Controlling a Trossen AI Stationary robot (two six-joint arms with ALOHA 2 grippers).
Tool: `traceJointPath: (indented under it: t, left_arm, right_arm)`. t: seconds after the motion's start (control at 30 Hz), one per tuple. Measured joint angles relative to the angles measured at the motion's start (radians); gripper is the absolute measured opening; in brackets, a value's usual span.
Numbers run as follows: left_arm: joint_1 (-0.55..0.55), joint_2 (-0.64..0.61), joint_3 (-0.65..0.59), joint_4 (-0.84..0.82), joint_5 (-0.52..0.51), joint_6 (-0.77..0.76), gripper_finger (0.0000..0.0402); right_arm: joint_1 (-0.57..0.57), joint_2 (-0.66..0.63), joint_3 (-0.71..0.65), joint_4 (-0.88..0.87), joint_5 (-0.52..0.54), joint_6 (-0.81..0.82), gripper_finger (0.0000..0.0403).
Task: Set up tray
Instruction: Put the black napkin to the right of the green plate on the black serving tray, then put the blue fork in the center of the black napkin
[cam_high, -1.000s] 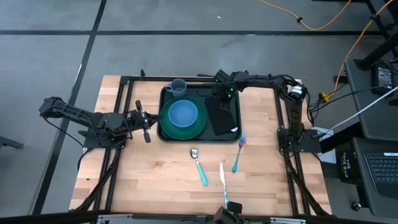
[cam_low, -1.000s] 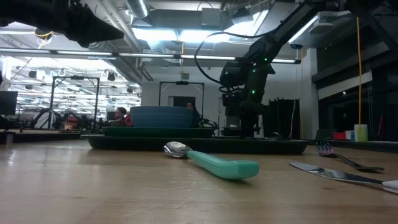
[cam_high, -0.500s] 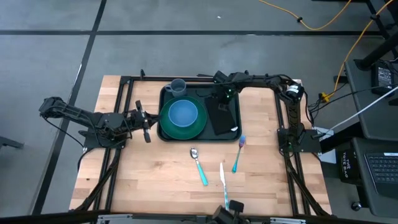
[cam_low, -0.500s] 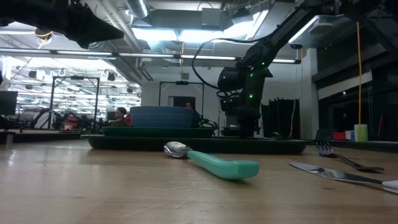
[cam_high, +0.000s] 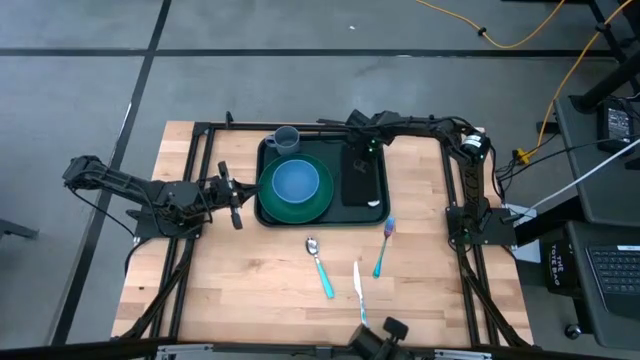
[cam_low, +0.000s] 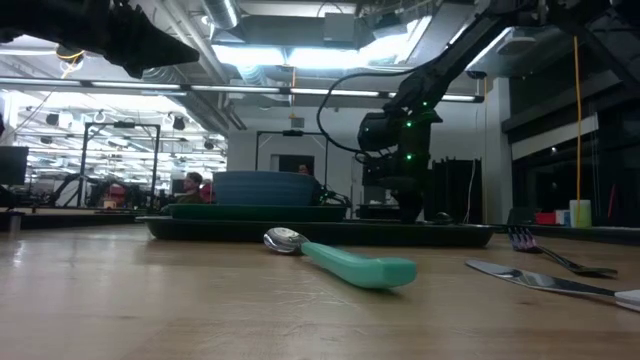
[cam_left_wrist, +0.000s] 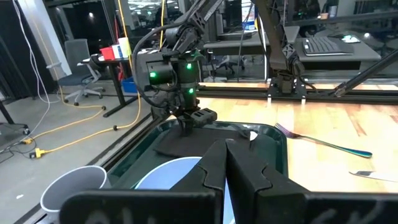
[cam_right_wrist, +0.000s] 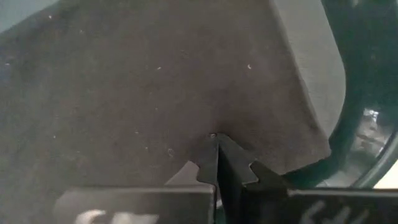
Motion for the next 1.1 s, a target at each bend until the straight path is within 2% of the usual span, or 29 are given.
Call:
traceJointPath:
  t: [0.23,0.47,0.67,0.8,0.93,1.1]
  left_arm:
    - [0.000,0.000,0.000,0.000,0.000,0.000,0.0003]
    - [0.000,0.000,0.000,0.000,0.003,0.000,0.0003]
    - [0.000,0.000,0.000,0.000,0.074,0.000,0.0003]
    - [0.000,0.000,0.000,0.000,0.086,0.000,0.0003]
    - [0.000,0.000,0.000,0.000,0.088,0.000,0.0003]
    - [0.000,-0.017,0.000,-0.001,0.098,0.000,0.0003]
  right_arm:
    - [0.006,0.002,0.019,-0.008,0.006,-0.001,0.0003]
    - [0.014,0.008,0.104,-0.097,-0.006,0.000,0.0003]
    - [0.035,0.006,0.146,-0.124,-0.011,-0.007,0.0003]
    - [0.055,0.004,0.167,-0.156,-0.012,-0.035,0.0003]
    - [0.090,-0.046,0.181,-0.194,-0.012,-0.030,0.0003]
    - [0.148,-0.194,0.137,-0.155,-0.004,0.009,0.0003]
